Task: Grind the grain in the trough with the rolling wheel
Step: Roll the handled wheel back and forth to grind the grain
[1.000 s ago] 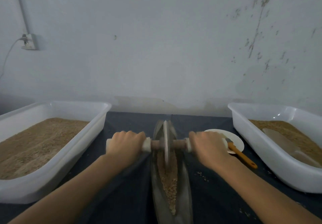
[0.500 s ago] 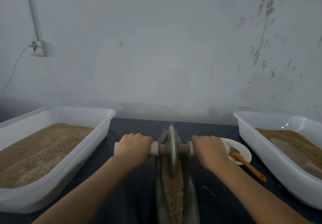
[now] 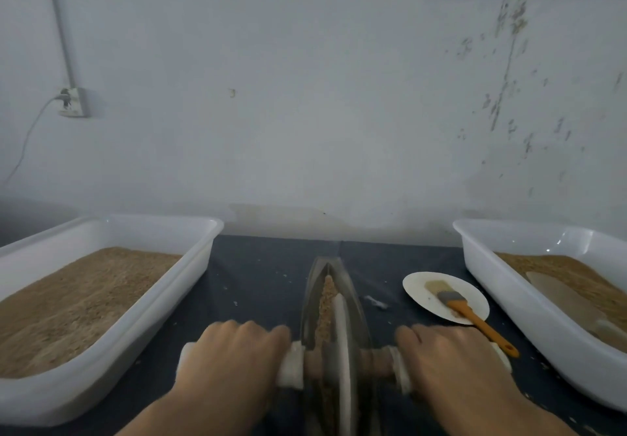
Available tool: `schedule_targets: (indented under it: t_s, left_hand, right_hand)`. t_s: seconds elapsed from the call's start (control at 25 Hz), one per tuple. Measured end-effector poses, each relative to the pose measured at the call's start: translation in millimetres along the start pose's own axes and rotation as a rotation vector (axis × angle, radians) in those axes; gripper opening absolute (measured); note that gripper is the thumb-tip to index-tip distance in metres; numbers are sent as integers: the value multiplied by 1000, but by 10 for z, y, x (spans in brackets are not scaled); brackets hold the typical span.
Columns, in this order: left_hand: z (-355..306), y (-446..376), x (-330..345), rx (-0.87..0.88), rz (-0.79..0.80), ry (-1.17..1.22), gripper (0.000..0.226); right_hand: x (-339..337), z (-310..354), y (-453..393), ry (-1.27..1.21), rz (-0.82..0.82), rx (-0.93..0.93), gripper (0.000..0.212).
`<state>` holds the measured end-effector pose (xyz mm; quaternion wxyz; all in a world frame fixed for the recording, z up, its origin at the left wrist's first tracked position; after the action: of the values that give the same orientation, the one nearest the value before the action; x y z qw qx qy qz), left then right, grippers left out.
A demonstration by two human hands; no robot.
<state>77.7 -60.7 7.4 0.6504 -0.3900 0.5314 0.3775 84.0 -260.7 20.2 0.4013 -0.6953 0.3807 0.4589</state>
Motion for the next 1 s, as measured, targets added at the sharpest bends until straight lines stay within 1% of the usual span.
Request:
schedule_targets:
  t_s: [0.08, 0.12, 0.24, 0.32, 0.44, 0.52, 0.6, 0.72, 0.8, 0.88, 0.92, 1.0]
  left_hand:
    - [6, -14, 37, -19, 43, 45, 34]
    - [27, -78, 48, -37, 32, 39, 32]
    - [210, -445, 71, -74, -105, -26, 24]
    - [356, -749, 63, -96, -188, -95, 19]
    - [480, -982, 15, -128, -216, -78, 17]
    - [474, -908, 54, -142, -220, -46, 16]
    - [362, -692, 94, -113, -189, -18, 18]
    - [98, -271, 39, -10, -96, 7, 26]
    - [-39, -65, -63, 36, -66, 14, 31]
    - [-101, 22, -49, 61, -35, -2, 30]
    - [-96, 8, -27, 54, -29, -10, 28]
    - [16, -124, 29, 19, -50, -2, 24]
  right_hand:
    - [97, -6, -34, -5, 83, 19, 24]
    - [110, -14, -120, -2, 73, 35, 23]
    - [161, -103, -551, -44, -25, 118, 23]
    - [174, -198, -880, -8, -106, 186, 20]
    - [133, -222, -1136, 75, -176, 211, 16]
    - [119, -170, -1063, 59, -185, 183, 14]
    - [92, -98, -822, 18, -139, 134, 18]
    - [75, -34, -307, -58, 5, 78, 26]
    - [112, -50, -67, -78, 128, 38, 25]
    - [194, -76, 33, -76, 224, 15, 23]
    - [207, -80, 18, -77, 219, 15, 22]
    - [186, -113, -166, -86, 110, 50, 22]
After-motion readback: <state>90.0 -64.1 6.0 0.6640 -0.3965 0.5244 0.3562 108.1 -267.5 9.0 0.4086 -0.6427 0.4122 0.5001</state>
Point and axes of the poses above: each hand's wrist, its own y-axis away from the middle knuckle, its own x-axis out of the palm, z = x × y, the point moved 8 cm from there along -y, towards the middle knuckle, and after that the axes turned 9 degrees about x, right-handed, at the moved point
